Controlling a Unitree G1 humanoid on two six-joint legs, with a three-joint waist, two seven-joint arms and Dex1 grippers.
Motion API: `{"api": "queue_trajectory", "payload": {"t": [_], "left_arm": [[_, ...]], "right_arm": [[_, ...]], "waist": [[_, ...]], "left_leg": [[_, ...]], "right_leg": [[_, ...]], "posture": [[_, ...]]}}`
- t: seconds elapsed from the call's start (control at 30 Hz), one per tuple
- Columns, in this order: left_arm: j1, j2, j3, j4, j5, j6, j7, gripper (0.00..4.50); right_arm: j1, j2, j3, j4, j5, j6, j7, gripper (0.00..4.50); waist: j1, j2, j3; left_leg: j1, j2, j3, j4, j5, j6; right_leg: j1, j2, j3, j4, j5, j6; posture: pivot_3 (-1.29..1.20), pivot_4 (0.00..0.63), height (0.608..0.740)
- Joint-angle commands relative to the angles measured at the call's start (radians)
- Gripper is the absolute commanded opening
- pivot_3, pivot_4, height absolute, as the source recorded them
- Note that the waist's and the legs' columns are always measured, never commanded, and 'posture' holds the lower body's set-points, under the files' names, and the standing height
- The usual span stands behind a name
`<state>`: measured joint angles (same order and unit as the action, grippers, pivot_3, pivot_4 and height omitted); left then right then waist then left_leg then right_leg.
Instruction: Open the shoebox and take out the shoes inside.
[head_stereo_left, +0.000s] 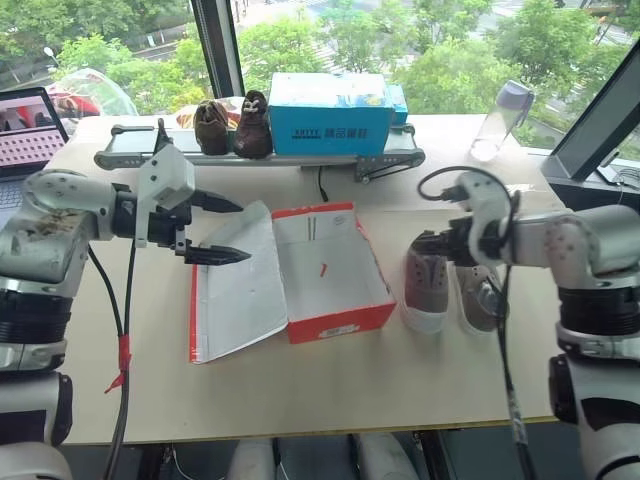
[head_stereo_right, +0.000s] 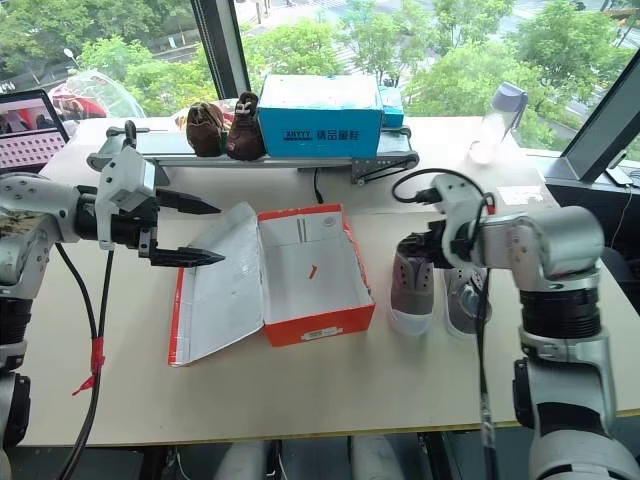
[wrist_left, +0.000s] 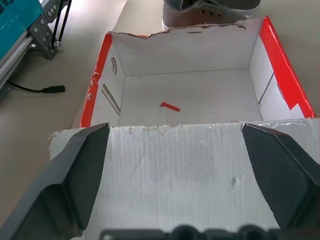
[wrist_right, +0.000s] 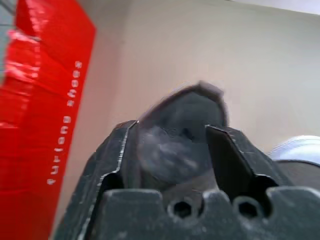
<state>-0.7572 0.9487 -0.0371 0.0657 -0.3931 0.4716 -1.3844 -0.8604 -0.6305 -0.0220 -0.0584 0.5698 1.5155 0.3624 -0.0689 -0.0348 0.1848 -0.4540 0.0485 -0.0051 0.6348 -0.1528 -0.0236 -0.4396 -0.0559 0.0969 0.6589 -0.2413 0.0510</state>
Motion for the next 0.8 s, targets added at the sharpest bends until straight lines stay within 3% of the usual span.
{"api": "queue_trajectory", "payload": {"t": [0.03,0.17,0.27,0.33,0.43,0.5,0.6,0.7,0.8], "left_arm": [[0.012,0.024,0.056,-0.029,-0.025,0.023,0.013,4.50],[0.030,0.000,0.112,-0.037,-0.089,0.085,0.038,4.50],[0.053,-0.045,0.233,-0.057,-0.235,0.204,0.095,4.50],[0.088,-0.089,0.314,-0.062,-0.281,0.210,0.164,4.50],[0.147,-0.199,0.438,-0.057,-0.316,0.187,0.343,4.50],[0.211,-0.277,0.481,-0.088,-0.258,0.127,0.501,4.50],[0.291,-0.404,0.549,-0.152,-0.193,0.003,0.708,4.50],[0.366,-0.491,0.578,-0.195,-0.121,-0.066,0.889,4.50],[0.498,-0.554,0.570,-0.265,-0.027,-0.150,0.994,4.50]], "right_arm": [[-0.079,-0.050,-0.028,-0.044,0.005,0.003,0.038,4.27],[-0.155,-0.122,-0.032,-0.029,0.006,-0.012,0.087,4.43],[-0.206,-0.162,-0.128,-0.024,0.064,-0.040,0.167,4.43],[-0.138,-0.180,-0.190,-0.068,0.083,-0.143,0.228,4.43],[0.069,-0.200,-0.240,-0.186,0.009,-0.466,0.309,4.43],[0.235,-0.222,-0.255,-0.242,-0.063,-0.560,0.282,4.43],[0.405,-0.120,-0.356,-0.246,-0.061,-0.659,0.224,4.43],[0.537,0.157,-0.493,-0.315,-0.133,-0.831,-0.071,4.43],[0.736,0.285,-0.461,-0.457,-0.232,-0.943,-0.153,4.43]], "waist": [[0.001,0.000,0.000],[0.008,0.000,0.000],[0.008,0.000,0.000],[0.009,0.000,0.000],[0.012,-0.002,-0.001],[0.023,-0.003,-0.002],[0.026,-0.004,-0.002],[0.024,-0.006,-0.004],[0.027,-0.006,-0.005]], "left_leg": [[0.000,0.000,0.000,0.000,0.000,0.000],[-0.001,0.000,0.000,0.000,0.000,0.000],[-0.001,0.000,0.000,0.000,0.000,0.000],[-0.001,0.000,0.000,0.000,0.000,0.000],[0.001,0.001,-0.001,0.000,0.000,0.000],[0.002,0.000,-0.001,0.000,0.000,0.000],[0.005,-0.001,0.000,0.001,0.000,0.000],[0.012,0.000,0.000,0.001,0.000,0.000],[0.015,0.000,0.000,0.000,0.000,-0.001]], "right_leg": [[0.000,0.000,0.000,0.000,0.000,0.000],[0.000,-0.001,-0.001,-0.001,0.000,0.000],[0.000,-0.001,-0.001,-0.001,0.000,0.001],[0.000,0.000,-0.001,-0.001,0.000,0.001],[0.002,0.000,-0.002,-0.002,0.000,0.001],[0.005,-0.001,-0.002,-0.003,0.000,0.002],[0.008,-0.002,-0.001,-0.003,0.000,0.002],[0.015,-0.001,-0.001,-0.004,0.001,0.002],[0.016,-0.001,-0.001,-0.003,0.000,0.003]], "posture": [[0.00,0.150,0.740],[0.00,0.150,0.740],[0.00,0.150,0.740],[0.00,0.150,0.740],[0.00,0.150,0.740],[0.00,0.150,0.740],[0.00,0.150,0.740],[0.00,0.150,0.740],[0.00,0.150,0.740]]}}
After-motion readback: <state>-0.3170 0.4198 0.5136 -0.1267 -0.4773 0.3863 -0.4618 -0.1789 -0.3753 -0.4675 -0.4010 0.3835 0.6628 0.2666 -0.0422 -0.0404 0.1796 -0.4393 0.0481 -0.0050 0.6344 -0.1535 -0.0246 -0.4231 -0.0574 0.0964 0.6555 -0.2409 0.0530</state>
